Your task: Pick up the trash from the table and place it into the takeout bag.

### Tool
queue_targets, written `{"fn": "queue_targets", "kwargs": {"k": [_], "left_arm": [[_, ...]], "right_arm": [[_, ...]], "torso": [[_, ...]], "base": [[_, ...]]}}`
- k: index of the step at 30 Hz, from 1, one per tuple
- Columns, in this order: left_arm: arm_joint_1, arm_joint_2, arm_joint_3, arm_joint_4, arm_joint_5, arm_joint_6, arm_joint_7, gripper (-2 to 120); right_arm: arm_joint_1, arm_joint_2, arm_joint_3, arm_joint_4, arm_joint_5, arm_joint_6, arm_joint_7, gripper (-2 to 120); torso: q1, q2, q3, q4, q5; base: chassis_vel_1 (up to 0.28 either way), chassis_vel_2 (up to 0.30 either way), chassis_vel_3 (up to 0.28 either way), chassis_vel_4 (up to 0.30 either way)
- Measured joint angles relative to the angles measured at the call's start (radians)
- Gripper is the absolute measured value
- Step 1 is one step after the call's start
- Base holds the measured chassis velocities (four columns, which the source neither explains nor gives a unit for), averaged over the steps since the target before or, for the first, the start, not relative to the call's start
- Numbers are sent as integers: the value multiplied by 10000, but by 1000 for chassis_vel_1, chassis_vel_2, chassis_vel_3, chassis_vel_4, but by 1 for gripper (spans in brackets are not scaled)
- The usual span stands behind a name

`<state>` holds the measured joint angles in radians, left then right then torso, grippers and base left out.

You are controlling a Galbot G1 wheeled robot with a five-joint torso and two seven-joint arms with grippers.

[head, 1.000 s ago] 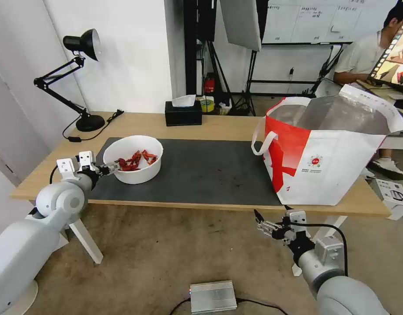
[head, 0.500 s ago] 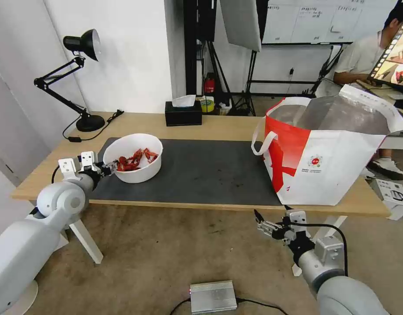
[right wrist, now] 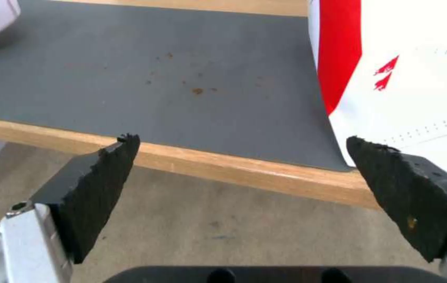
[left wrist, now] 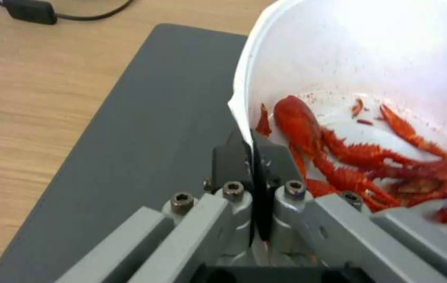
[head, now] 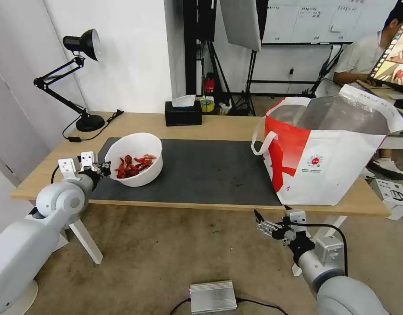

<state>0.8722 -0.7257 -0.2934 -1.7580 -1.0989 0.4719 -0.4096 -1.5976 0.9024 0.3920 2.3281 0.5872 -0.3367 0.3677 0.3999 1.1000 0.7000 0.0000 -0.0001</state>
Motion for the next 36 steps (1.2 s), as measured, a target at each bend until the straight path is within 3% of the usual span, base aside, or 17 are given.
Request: {"fn": "queue_targets", "kwargs": {"k": [36], "left_arm": [[123, 459, -294, -2224, -854, -286, -97, 0]], "right_arm": [[0, 0, 0, 0, 0, 1, 0, 100]], "torso": [[0, -1, 0, 0, 1]], "base": [[0, 0, 0, 0]]}}
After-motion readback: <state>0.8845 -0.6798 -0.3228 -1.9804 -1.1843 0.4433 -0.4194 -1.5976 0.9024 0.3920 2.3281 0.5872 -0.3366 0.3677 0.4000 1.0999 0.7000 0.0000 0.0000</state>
